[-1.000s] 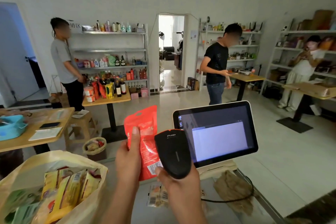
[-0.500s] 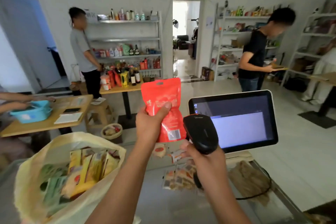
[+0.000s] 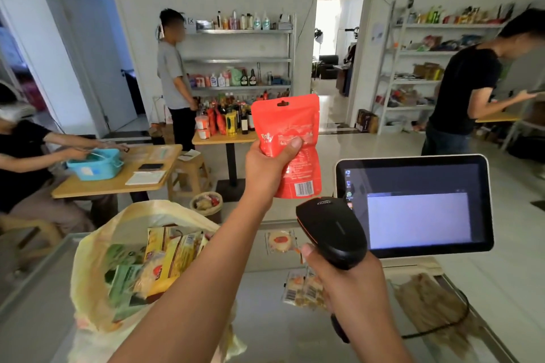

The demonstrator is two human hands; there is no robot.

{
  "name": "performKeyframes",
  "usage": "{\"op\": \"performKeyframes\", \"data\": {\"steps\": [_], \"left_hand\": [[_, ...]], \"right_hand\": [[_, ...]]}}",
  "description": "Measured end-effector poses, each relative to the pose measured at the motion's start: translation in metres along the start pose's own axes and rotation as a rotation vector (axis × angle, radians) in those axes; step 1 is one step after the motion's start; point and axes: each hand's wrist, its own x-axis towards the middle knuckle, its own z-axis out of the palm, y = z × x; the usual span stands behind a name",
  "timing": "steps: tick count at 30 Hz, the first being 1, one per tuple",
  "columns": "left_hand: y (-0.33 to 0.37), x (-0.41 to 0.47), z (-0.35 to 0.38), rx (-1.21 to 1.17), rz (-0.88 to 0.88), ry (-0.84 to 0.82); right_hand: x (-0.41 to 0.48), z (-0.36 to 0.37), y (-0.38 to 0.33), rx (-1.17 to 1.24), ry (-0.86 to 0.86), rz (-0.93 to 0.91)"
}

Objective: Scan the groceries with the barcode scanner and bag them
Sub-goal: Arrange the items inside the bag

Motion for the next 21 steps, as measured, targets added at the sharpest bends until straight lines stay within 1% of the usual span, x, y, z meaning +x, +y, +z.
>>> {"op": "performKeyframes", "data": {"steps": [6, 13, 21], "left_hand": [[0.001, 0.0, 0.002, 0.002, 0.014, -0.007], [0.001, 0.002, 0.003, 0.004, 0.02, -0.006], [0.002, 0.004, 0.004, -0.01, 0.021, -0.01]], "right_hand": [[-0.003, -0.003, 0.0, -0.019, 0.011, 0.0], [-0.007, -0.008, -0.004, -0.042, -0.015, -0.012], [-0.006, -0.011, -0.004, -0.015, -0.035, -0.007]]}}
